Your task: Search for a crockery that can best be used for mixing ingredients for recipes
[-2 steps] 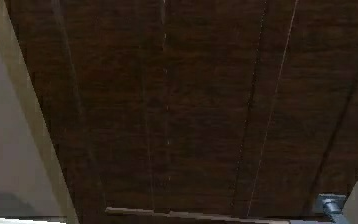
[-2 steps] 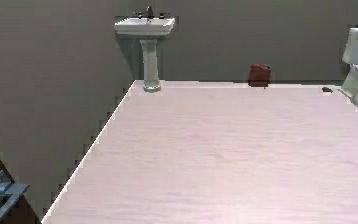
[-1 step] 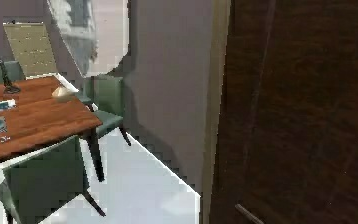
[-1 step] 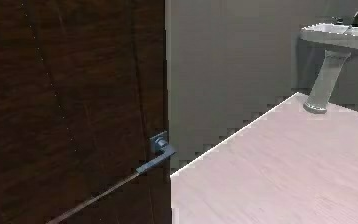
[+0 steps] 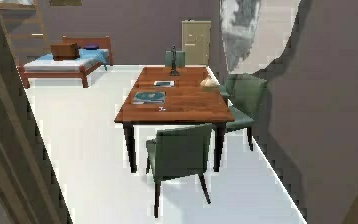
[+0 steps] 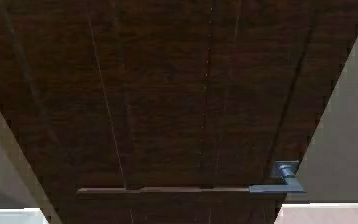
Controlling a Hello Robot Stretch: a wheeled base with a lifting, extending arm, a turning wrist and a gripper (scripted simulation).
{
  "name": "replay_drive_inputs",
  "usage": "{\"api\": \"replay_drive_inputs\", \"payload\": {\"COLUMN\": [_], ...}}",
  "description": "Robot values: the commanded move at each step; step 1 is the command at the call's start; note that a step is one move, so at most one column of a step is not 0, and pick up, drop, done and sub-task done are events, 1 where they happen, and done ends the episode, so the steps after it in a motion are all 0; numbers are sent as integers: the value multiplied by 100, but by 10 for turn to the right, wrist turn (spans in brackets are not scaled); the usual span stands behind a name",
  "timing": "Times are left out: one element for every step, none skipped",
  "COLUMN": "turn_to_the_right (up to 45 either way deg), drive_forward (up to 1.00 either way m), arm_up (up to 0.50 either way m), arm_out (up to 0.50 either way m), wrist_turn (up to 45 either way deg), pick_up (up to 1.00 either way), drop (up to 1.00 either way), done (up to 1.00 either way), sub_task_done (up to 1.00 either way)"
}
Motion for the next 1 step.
{"api": "replay_drive_inputs", "payload": {"turn_to_the_right": [0], "drive_forward": [60], "arm_up": [0], "arm_out": [0], "wrist_turn": [0], "pick_up": [0], "drop": [0], "done": [0], "sub_task_done": [0]}}
